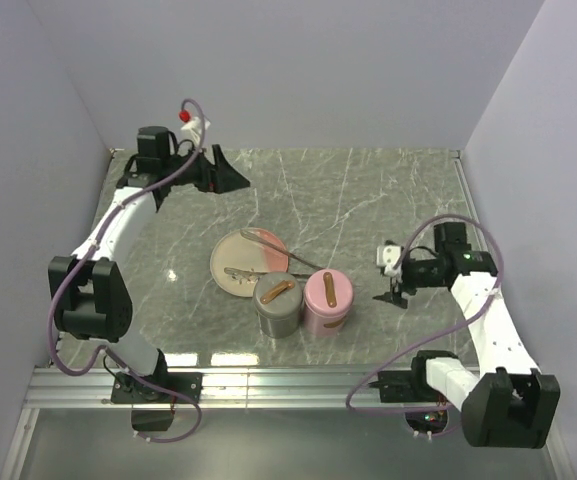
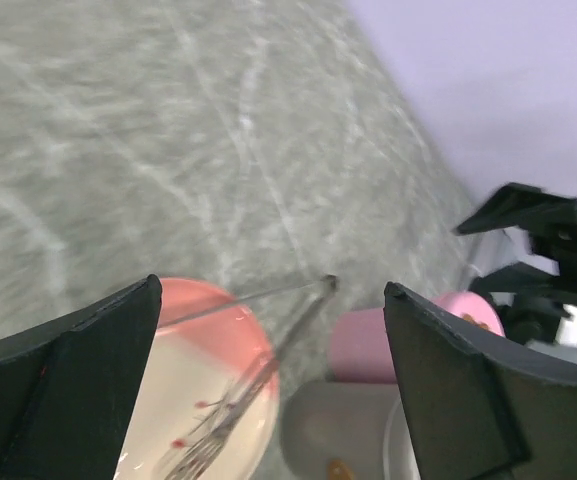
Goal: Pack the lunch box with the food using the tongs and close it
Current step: Move the packing box to the center of the board, then reset both arms
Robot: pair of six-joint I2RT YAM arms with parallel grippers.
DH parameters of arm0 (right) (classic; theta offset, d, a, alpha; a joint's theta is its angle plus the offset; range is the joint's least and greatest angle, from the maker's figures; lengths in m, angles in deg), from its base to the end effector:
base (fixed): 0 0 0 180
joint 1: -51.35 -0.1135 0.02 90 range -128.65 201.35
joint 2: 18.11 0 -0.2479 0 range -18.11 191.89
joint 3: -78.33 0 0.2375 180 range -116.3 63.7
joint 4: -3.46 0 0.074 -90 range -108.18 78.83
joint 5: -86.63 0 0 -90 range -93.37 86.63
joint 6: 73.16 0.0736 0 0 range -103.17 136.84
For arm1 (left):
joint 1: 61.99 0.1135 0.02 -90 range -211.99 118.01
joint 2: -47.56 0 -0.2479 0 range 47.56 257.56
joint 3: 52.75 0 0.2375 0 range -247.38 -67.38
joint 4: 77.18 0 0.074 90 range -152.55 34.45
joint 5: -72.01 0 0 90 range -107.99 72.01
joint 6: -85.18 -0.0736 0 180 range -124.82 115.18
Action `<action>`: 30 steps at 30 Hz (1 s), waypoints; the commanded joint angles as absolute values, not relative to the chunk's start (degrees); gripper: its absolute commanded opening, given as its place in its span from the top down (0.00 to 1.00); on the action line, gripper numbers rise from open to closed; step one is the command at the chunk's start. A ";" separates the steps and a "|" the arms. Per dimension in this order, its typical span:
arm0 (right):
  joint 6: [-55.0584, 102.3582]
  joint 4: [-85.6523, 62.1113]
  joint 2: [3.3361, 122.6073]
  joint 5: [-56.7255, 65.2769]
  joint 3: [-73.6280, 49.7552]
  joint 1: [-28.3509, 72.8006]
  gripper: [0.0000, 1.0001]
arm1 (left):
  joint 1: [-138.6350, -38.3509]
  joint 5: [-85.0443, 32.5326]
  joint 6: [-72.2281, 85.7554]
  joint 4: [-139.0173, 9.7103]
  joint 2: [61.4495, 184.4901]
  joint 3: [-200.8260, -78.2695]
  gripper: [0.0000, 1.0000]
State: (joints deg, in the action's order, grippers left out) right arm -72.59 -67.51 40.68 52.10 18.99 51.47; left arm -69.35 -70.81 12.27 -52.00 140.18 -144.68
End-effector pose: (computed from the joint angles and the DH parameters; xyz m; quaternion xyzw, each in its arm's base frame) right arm 0.1679 0.0603 0.2188 -0.6693 0.5648 0.2196 0.4298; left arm 0.3648 -0.1062 0.3066 0.1709 0.7763 -0.4691 0.3849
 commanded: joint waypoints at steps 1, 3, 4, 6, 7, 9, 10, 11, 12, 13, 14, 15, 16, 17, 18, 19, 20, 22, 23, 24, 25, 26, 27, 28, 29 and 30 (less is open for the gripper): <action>-62.47 -66.21 39.11 54.73 13.96 57.92 0.13 | -65.78 -66.19 8.56 -41.74 139.15 -150.34 0.01; -48.53 -61.04 38.59 53.69 11.24 59.26 0.12 | -64.11 -63.36 6.18 -37.27 137.92 -151.39 0.01; -43.33 -55.61 38.58 52.98 10.53 60.48 0.12 | -63.06 -61.87 3.73 -36.02 137.39 -151.66 0.01; -29.35 -51.10 38.84 49.31 8.25 60.93 0.11 | -62.26 -58.96 2.05 -34.87 134.60 -150.10 0.01; -26.09 -49.60 39.37 48.06 7.28 61.02 0.10 | -60.43 -57.73 1.69 -35.39 133.36 -148.95 0.01; -17.21 -48.18 41.29 45.51 5.08 61.11 0.10 | -59.01 -53.95 1.69 -36.44 129.59 -145.19 0.01; -15.18 -47.83 42.00 43.24 4.73 61.11 0.07 | -58.31 -53.16 0.73 -36.27 128.70 -144.12 0.01; -10.55 -47.13 42.70 41.74 4.46 61.19 0.05 | -57.17 -52.54 -0.06 -35.66 127.99 -143.24 0.01; -7.45 -45.73 43.76 40.07 4.81 61.20 0.05 | -56.64 -50.80 -0.77 -34.96 126.94 -141.92 0.01; -5.16 -43.98 44.37 38.14 5.16 61.20 0.05 | -56.20 -49.99 -1.90 -34.34 126.67 -141.13 0.01; -1.57 -43.61 45.08 34.81 5.25 61.20 0.04 | -55.41 -49.38 -2.79 -32.94 126.32 -140.42 0.01; 0.21 -43.00 46.30 32.95 5.42 61.20 0.04 | -54.88 -48.24 -3.58 -32.41 125.70 -138.68 0.01; 1.35 -41.60 46.75 31.37 5.77 61.20 0.04 | -54.70 -47.45 -4.11 -32.40 125.26 -137.44 0.00; 3.37 -40.54 47.28 28.31 6.65 61.20 0.04 | -54.35 -46.57 -4.20 -33.19 124.74 -136.12 0.01; 4.08 -39.92 47.54 27.06 6.92 61.20 0.04 | -54.17 -45.25 -6.12 -33.89 123.60 -133.24 0.01; 4.44 -39.13 47.63 25.91 7.18 61.20 0.04 | -54.17 -44.81 -6.83 -34.59 123.07 -131.82 0.01; 5.14 -38.43 47.63 24.25 8.23 61.20 0.04 | -54.17 -44.54 -7.01 -35.73 122.63 -129.71 0.00; 5.23 -36.76 47.11 23.36 9.46 61.20 0.04 | -54.17 -44.19 -7.10 -36.27 122.27 -128.64 0.01; 5.49 -36.23 46.50 23.01 10.77 61.20 0.04 | -54.08 -44.01 -6.93 -36.53 122.27 -127.94 0.01; 5.32 -35.96 46.14 22.74 11.31 61.20 0.04 | -54.17 -43.84 -6.66 -36.88 122.44 -127.76 0.01; 5.15 -35.96 45.96 22.65 11.66 61.20 0.04 | -54.08 -43.66 -6.40 -37.15 122.36 -127.50 0.00; 4.97 -35.79 45.62 22.48 12.28 61.20 0.04 | -54.17 -43.57 -6.40 -37.41 122.36 -126.97 0.01; 4.80 -35.78 45.35 21.78 12.54 61.20 0.04 | -54.08 -43.40 -6.22 -38.20 121.92 -126.62 0.01; 4.36 -35.96 44.74 21.68 12.89 61.28 0.04 | -54.08 -43.48 -6.05 -38.81 121.31 -125.75 0.01; 4.27 -35.87 44.47 21.60 13.16 61.20 0.04 | -54.08 -43.22 -5.87 -39.43 121.30 -125.22 0.01; 4.27 -35.70 44.21 21.68 13.51 61.20 0.04 | -54.17 -43.22 -5.61 -40.13 120.35 -124.86 0.01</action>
